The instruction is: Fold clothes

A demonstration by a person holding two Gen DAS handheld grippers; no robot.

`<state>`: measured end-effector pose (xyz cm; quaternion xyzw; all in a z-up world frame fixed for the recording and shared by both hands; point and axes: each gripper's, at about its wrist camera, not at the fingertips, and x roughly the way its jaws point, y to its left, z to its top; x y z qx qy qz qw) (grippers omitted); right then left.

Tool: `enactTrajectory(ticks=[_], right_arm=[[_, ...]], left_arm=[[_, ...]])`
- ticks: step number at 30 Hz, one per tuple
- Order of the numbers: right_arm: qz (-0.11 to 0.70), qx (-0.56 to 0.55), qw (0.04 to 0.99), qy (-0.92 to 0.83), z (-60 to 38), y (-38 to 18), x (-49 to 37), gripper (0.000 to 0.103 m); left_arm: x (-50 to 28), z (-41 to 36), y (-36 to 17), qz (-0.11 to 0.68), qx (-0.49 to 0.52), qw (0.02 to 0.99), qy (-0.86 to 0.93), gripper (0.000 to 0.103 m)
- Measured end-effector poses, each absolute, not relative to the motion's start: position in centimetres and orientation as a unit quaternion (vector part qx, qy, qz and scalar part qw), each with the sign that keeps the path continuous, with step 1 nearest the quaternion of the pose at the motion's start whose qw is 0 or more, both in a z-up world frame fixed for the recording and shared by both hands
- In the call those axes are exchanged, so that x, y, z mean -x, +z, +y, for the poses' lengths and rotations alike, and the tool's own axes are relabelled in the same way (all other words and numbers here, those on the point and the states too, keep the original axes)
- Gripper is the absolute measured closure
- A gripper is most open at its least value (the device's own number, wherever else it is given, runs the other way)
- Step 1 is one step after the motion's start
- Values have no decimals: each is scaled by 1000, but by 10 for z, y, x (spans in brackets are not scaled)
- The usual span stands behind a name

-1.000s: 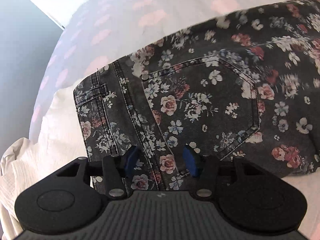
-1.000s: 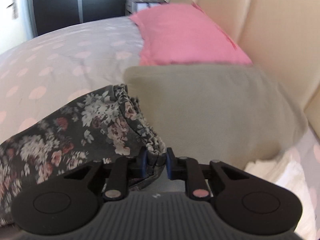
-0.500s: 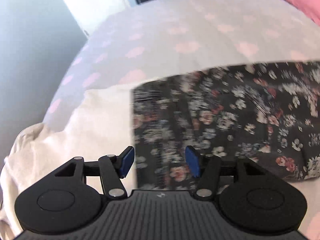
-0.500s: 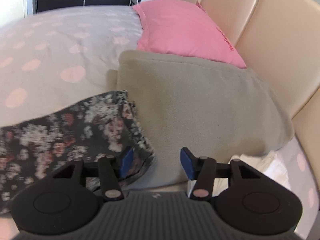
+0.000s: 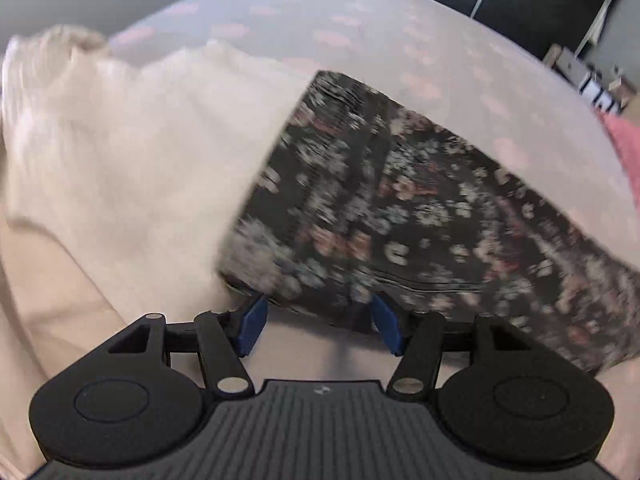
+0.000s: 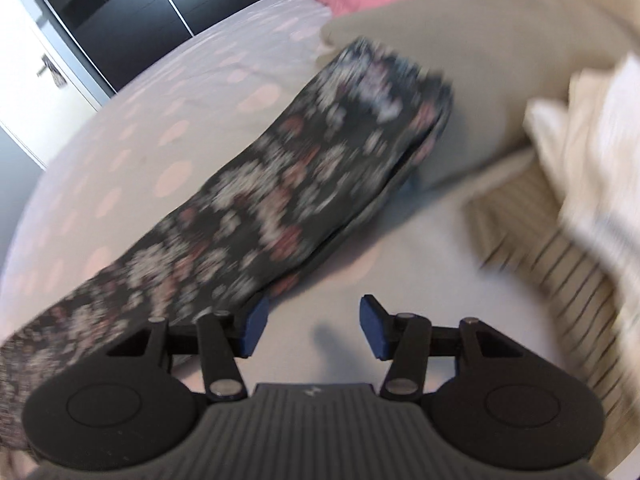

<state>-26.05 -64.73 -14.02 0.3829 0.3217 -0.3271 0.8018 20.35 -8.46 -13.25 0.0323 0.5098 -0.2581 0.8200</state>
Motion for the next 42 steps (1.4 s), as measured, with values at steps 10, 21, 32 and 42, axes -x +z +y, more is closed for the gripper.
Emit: enactTrajectory(ticks=[10,21,32,42], right_arm=[[304,-281,904,-107,-490,-133,189,54],[344,-178,922,-25,-351,-161,128,79],[343,-75,937,5,-327,-164,120,79],[328,-10,943,61,-307,-159,94,78]], left_arm=[[-167,-118,-145,539,-10,788,-298,55],[-54,-183,-126,426,-192,777,-421,59],[-36,-212,-138,359,-277,756,-472,100],[-63,-198,-118,401,-223,734,-500,103]])
